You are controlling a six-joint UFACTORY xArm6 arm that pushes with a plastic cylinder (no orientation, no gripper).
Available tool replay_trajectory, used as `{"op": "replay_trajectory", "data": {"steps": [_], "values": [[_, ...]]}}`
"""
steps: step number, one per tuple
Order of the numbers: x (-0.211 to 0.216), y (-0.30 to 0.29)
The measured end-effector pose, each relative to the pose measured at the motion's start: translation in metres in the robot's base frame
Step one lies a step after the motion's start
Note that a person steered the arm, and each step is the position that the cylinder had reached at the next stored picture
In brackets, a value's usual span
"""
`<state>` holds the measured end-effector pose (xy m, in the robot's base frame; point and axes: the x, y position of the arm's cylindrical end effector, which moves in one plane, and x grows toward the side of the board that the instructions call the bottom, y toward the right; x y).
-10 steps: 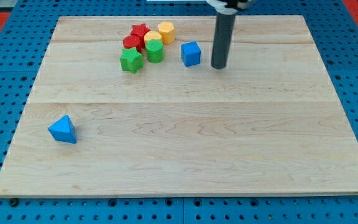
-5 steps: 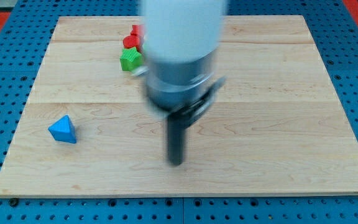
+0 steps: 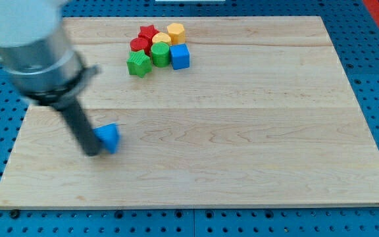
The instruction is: Place the blue triangle at the right of the yellow heart
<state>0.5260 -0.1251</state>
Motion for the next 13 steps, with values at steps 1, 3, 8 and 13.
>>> {"op": "replay_trajectory", "data": {"steps": [1,3,8,13], "values": [[-0.04,0.056],[-0.052,0.055],[-0.132,0.039],[-0.169,0.183]]}}
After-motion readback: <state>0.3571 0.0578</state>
